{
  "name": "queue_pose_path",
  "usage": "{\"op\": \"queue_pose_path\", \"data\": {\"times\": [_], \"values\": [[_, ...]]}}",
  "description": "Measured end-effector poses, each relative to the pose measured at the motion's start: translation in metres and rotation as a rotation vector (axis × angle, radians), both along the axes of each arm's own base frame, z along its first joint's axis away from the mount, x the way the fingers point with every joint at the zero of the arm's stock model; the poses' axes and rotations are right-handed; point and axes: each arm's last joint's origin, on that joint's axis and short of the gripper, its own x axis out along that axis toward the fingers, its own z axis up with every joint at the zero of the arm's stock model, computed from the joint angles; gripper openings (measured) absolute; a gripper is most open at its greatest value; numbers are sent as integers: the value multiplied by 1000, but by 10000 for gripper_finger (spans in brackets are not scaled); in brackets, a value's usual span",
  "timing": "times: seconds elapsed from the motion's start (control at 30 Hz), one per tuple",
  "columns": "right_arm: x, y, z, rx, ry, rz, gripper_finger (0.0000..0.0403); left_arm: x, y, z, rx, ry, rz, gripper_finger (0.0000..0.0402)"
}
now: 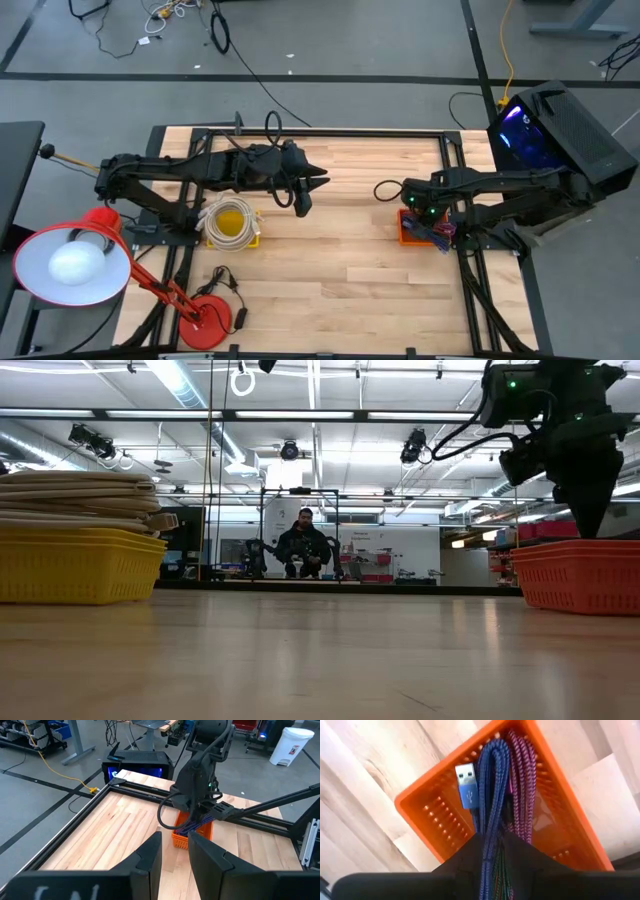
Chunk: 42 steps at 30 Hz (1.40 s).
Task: Pick & Place USB Port
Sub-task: Put the black and blue charger cable into the orange bin
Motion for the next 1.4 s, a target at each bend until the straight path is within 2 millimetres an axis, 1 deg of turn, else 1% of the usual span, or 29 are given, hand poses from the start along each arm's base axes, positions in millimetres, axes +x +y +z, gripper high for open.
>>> {"op": "queue_pose_path", "data": {"times": [0.27, 0.4, 0.73, 0.93, 1.0, 1.2, 1.3, 1.4], "values": [[8, -1, 1, -12, -86, -35, 82, 0, 0, 0, 0, 0, 0, 99], [8, -2, 1, -52, -80, -39, 82, 0, 0, 0, 0, 0, 0, 99], [15, -3, 3, -58, -150, -65, 82, 0, 0, 0, 0, 0, 0, 99], [15, -3, 3, -65, -150, -60, 82, 0, -1, 0, 0, 0, -4, 99], [15, -4, -1, -70, -157, -56, 82, 0, -2, 0, 0, 0, -5, 99], [9, -2, -26, -23, -134, -80, 82, 0, -1, 0, 0, 0, -5, 99], [7, -1, -28, -23, -117, -79, 82, 0, -1, 0, 0, 0, -4, 99], [10, -2, -22, -28, -138, -67, 82, 0, -1, 0, 1, 0, -3, 99]]}}
